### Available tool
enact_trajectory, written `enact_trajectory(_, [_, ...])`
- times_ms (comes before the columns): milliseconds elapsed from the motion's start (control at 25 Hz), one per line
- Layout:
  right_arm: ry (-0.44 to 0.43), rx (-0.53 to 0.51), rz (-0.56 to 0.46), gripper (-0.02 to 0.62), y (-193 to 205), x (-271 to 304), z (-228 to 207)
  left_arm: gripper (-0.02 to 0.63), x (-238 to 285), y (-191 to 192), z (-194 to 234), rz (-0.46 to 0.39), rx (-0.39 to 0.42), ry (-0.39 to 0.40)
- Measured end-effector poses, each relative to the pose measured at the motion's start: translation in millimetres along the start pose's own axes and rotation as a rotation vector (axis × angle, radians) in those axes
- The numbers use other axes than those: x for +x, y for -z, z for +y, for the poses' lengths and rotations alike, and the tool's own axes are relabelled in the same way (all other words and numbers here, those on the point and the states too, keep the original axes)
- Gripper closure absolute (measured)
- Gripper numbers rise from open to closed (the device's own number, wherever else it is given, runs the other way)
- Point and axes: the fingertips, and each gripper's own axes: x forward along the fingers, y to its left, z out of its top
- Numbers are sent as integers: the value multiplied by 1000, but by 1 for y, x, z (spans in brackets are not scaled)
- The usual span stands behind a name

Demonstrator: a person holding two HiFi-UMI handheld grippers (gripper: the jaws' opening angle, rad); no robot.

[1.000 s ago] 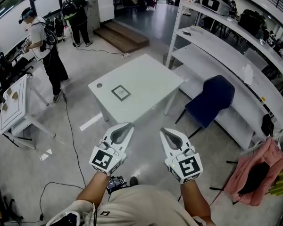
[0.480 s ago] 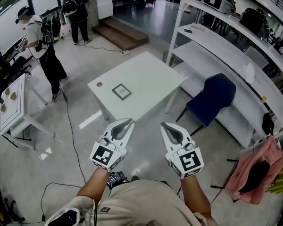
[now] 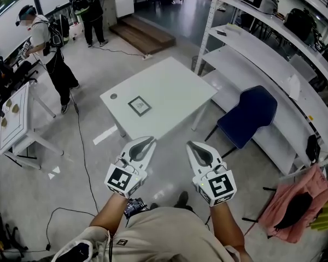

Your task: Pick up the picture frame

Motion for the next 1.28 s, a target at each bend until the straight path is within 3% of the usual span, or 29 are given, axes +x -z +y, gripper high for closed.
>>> enact_trajectory(520, [-137,13,-38,569,11,33,-106,566,97,9,6,31,21,-127])
enact_trajectory(760, [-215,-14,-26,569,18,47,-145,566,125,16,10,12,-2,-226])
enact_trajectory(1040, [-304,-12,-14,569,23,69,-152,566,127,17,26,13,-10,-326])
enact_trajectory(1280, [-326,-14,-21,569,26,88,-165,566,138,22,41,15,7,-348])
